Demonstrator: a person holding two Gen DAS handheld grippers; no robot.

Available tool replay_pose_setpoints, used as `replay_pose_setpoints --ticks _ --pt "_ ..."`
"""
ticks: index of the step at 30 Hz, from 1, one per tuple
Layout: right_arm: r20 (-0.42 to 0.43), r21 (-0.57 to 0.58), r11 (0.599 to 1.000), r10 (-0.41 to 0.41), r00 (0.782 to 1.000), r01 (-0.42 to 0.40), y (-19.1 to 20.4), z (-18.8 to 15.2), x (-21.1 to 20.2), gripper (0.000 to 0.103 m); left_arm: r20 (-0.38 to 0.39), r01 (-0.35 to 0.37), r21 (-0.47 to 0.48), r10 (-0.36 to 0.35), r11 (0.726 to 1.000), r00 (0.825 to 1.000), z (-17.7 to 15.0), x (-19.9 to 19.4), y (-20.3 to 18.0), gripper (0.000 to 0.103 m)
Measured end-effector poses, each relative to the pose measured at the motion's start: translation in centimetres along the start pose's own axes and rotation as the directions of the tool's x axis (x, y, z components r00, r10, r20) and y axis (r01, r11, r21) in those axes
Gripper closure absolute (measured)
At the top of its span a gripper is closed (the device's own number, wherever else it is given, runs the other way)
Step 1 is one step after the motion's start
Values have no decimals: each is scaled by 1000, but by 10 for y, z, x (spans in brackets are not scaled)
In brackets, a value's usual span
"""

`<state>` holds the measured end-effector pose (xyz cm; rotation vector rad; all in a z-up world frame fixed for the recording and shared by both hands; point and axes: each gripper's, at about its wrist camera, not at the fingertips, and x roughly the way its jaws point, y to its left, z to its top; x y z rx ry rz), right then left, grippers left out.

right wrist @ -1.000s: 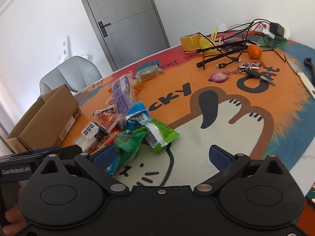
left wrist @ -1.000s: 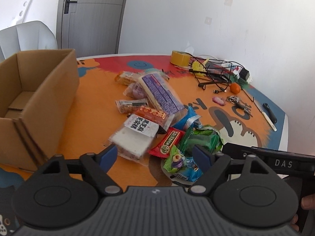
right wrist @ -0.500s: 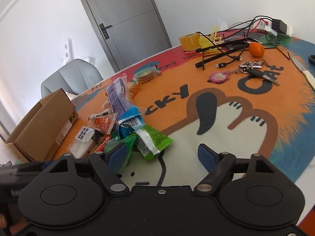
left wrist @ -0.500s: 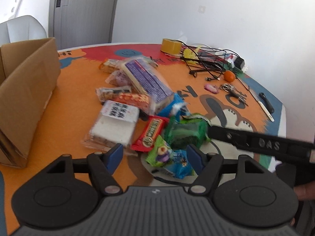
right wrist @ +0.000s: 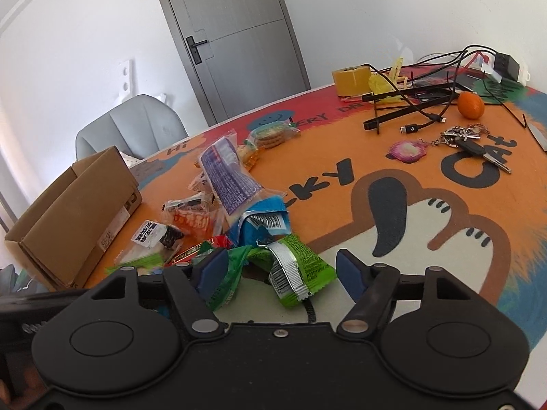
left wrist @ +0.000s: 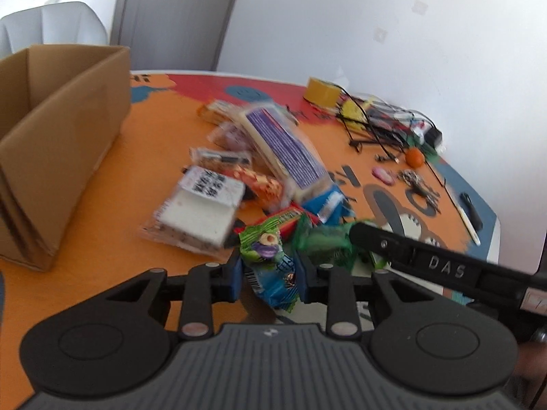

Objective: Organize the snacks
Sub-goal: 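Grasp the green candy packet with the left gripper while the right gripper grasps a green wrapper, then carry the green packet into the cardboard box and open the left gripper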

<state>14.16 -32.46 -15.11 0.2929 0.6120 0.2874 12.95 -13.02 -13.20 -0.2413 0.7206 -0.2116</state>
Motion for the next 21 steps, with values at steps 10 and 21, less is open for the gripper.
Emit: replay_pose_setpoints --ticks 10,21 --pt "-13 -23 998 -65 998 65 3 5 15 44 54 -27 -18 28 999 998 6 -10 4 74" --pt "-31 -19 1000 -1 1000 0 7 3 1 71 88 -40 -14 41 999 995 8 -24 9 74"
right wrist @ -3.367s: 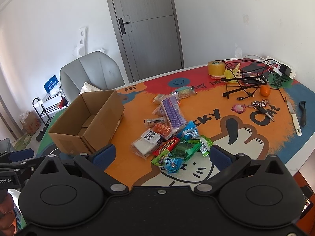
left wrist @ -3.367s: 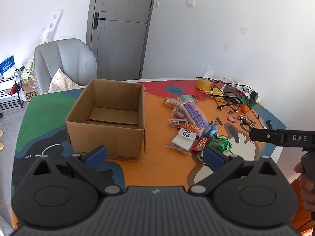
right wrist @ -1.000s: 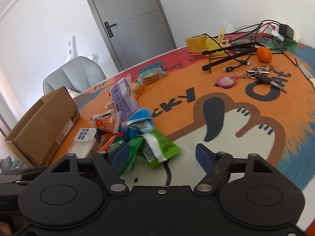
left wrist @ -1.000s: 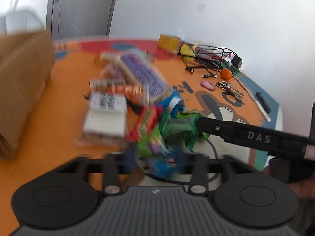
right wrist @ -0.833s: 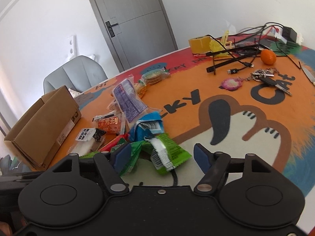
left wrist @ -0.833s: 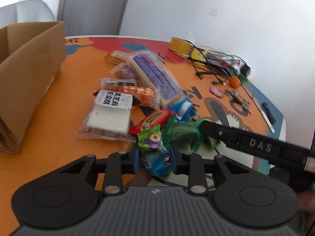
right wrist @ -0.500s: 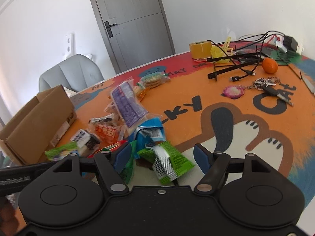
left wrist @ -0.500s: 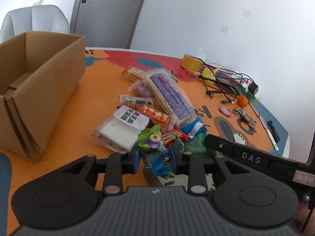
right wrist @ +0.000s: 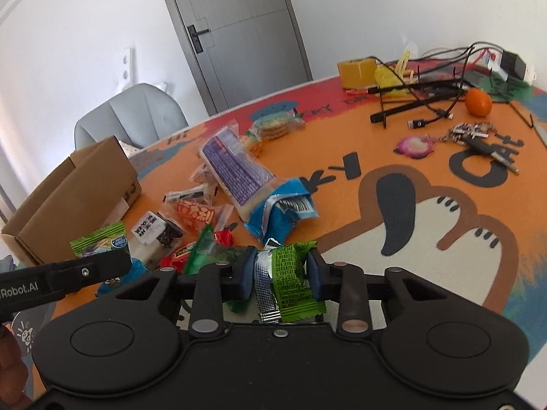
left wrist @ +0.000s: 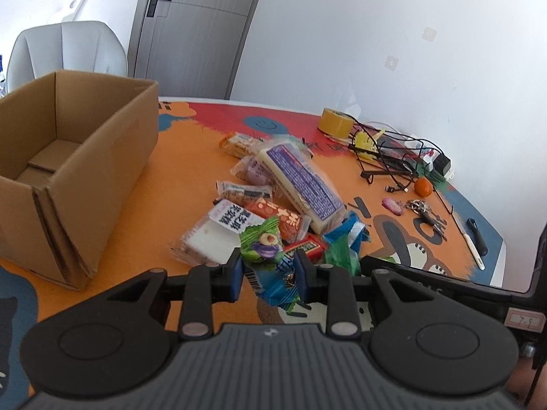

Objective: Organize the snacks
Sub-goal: 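Carry the green packet into the cardboard box and open the left gripper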

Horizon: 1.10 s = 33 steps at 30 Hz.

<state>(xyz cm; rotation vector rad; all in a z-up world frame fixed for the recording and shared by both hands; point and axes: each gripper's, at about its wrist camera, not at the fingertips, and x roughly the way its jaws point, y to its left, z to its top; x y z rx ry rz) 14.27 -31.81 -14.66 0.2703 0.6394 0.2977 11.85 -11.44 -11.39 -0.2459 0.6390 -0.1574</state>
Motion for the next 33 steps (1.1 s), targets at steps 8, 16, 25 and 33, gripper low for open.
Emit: replay_pose_setpoints --ticks 8,16,25,33 --pt "56 -11 1000 15 998 -14 15 13 -14 71 61 -12 0 12 1000 998 15 -19 8 74" --pt "107 -54 997 59 993 -54 53 25 -17 71 134 -47 16 44 999 990 35 -45 24 74" --pt "138 -88 988 135 981 -123 95 35 -15 71 189 -93 -3 92 996 978 51 -73 50 74" --pt "158 -106 981 177 971 -161 122 39 -13 71 226 -125 -18 126 992 966 59 -93 71 73"
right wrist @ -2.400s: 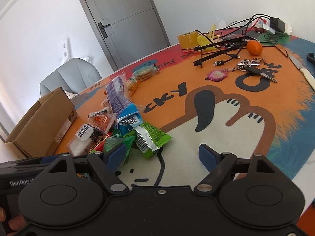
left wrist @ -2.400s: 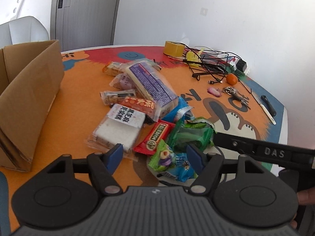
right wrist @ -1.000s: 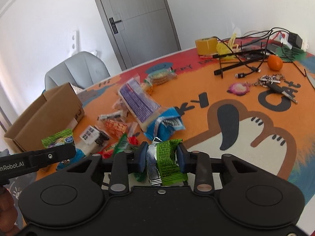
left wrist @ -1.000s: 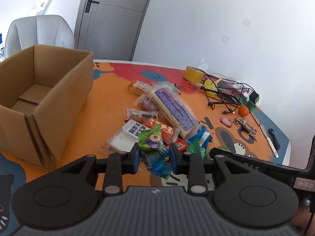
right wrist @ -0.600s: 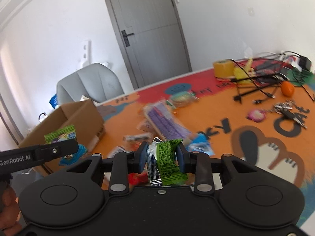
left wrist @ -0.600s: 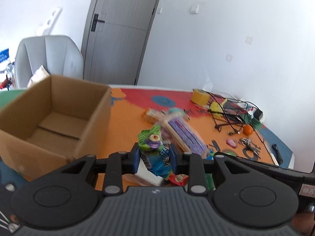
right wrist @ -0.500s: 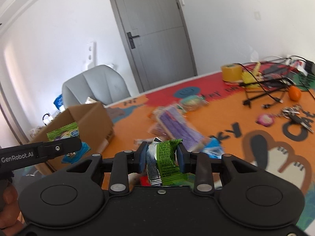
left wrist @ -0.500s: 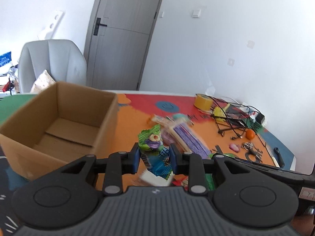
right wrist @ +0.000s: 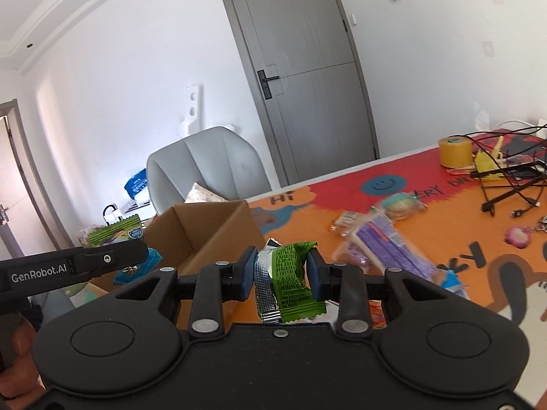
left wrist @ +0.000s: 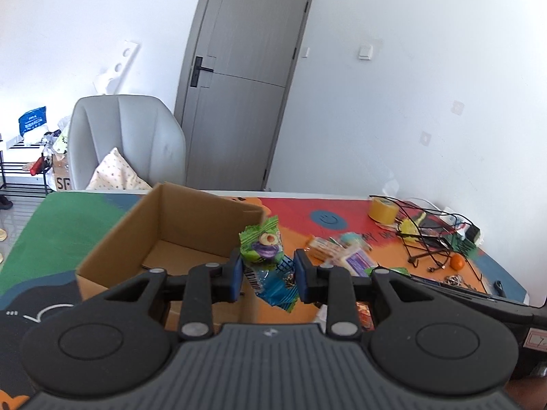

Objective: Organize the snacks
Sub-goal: 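Carry the green packet into the cardboard box and open the left gripper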

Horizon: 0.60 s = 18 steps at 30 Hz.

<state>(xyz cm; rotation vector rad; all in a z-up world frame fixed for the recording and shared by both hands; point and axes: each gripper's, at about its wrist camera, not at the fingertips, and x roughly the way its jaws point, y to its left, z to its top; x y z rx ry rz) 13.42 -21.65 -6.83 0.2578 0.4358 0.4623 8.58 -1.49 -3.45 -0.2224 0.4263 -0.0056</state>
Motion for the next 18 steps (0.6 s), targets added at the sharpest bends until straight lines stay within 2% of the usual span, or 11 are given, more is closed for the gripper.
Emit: replay_pose_setpoints --ticks 7,10,18 --pt "11 -22 999 24 1000 -23 23 1 8 70 12 -26 -31 27 999 1000 6 -3 25 73" --pt "11 -3 998 60 998 -60 29 3 13 71 13 -34 -42 34 999 999 8 -3 36 73" --pt "42 -51 994 100 994 -98 57 1 29 71 -8 -77 -68 77 995 997 12 9 72 73"
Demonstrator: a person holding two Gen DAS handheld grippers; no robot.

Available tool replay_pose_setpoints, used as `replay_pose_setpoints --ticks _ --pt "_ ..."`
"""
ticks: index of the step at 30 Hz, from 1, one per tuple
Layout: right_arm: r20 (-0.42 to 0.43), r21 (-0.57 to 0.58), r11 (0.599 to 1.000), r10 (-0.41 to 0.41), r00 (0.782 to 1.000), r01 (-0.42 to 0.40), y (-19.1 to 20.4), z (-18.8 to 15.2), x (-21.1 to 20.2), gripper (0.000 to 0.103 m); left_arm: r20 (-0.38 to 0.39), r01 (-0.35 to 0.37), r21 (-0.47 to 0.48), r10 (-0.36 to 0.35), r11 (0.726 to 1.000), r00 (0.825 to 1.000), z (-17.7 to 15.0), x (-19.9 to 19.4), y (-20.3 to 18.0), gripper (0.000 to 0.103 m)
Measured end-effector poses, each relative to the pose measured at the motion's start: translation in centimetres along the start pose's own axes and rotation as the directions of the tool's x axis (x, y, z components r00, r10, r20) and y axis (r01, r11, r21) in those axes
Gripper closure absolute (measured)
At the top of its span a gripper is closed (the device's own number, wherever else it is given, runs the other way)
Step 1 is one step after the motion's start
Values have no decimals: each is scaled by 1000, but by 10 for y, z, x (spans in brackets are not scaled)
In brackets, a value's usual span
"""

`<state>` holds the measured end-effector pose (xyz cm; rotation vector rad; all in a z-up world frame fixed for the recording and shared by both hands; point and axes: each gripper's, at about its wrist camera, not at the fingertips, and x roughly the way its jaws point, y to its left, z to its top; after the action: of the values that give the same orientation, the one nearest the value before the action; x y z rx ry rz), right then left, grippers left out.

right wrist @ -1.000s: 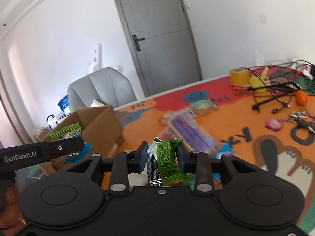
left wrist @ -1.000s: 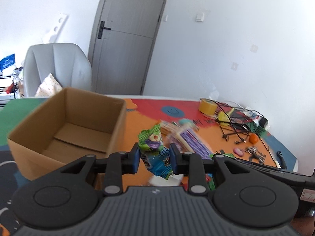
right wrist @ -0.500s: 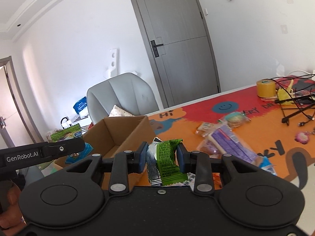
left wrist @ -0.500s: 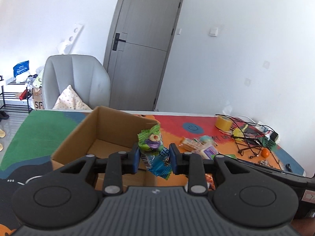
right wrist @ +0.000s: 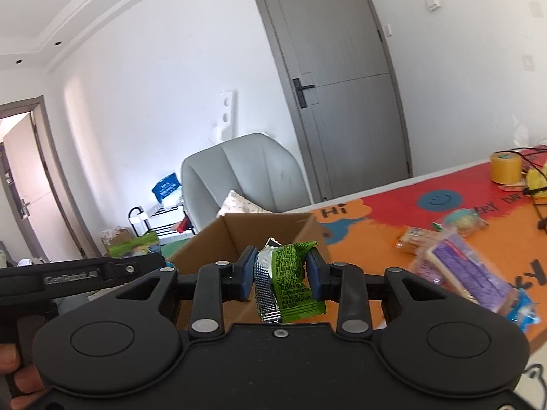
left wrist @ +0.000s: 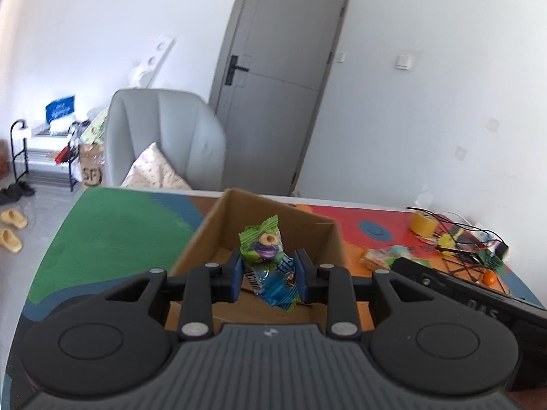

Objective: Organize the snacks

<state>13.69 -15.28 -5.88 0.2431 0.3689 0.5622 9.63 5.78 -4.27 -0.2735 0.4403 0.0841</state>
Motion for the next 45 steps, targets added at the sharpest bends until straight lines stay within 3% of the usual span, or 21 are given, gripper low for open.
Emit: replay_pose_setpoints --ticks 14,16,21,22,23,24,29,33,45 --pt "-47 -21 999 41 998 -42 27 0 40 70 -35 -27 -15 27 1000 999 5 19 26 70" --pt "-54 -18 999 47 997 -48 29 -1 42 70 -35 -36 -26 35 999 999 6 17 29 67" --pt "-52 -46 998 50 997 -53 37 0 44 68 -2 -77 -46 77 996 997 7 5 35 40" --pt "-42 -56 998 35 999 -37 39 0 41 61 5 -86 -51 86 995 996 7 3 35 38" --pt "-33 -62 998 14 999 -16 39 0 39 46 11 -94 -52 94 994 995 7 1 35 32" --pt "-24 -61 998 -7 1000 6 37 0 39 40 15 -103 -51 104 993 995 8 0 34 26" --pt "-19 -15 998 -64 998 64 22 -2 22 0 15 -135 -31 136 990 991 5 -3 26 19" --pt "3 -10 996 -86 996 86 9 -4 4 0 22 -162 10 162 987 987 -1 -6 12 13" --pt "25 15 982 -191 981 190 -25 -12 -38 0 17 -80 29 80 996 997 -16 -18 -21 9"
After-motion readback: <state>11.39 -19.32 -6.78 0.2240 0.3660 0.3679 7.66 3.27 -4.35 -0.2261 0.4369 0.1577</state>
